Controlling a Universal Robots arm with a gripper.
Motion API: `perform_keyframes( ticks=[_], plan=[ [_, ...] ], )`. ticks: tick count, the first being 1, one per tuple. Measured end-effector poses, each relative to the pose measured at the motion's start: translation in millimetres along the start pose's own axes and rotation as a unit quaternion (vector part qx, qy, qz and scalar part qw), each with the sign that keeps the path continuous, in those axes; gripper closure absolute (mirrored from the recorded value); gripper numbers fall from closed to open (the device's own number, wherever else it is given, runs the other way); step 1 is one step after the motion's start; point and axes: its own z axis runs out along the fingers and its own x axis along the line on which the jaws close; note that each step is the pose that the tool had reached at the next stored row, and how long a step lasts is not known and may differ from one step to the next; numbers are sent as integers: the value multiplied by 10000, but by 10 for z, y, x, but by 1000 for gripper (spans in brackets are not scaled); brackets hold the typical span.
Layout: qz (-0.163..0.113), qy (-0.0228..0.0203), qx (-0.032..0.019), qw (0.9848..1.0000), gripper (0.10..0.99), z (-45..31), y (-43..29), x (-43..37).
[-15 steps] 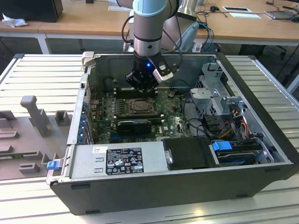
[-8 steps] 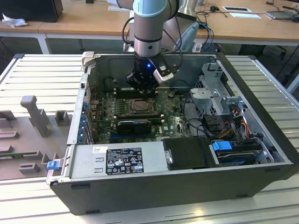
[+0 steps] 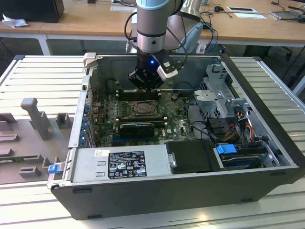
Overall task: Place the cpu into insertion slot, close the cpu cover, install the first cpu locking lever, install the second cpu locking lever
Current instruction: 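Install the first cpu locking lever, then install the second cpu locking lever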
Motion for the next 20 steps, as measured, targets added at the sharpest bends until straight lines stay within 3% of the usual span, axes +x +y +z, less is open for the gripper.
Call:
perform_keyframes(
  ticks=[20],
  plan=[
    [1, 0, 0, 10000, 984, -15, -37, 1]
  ],
)
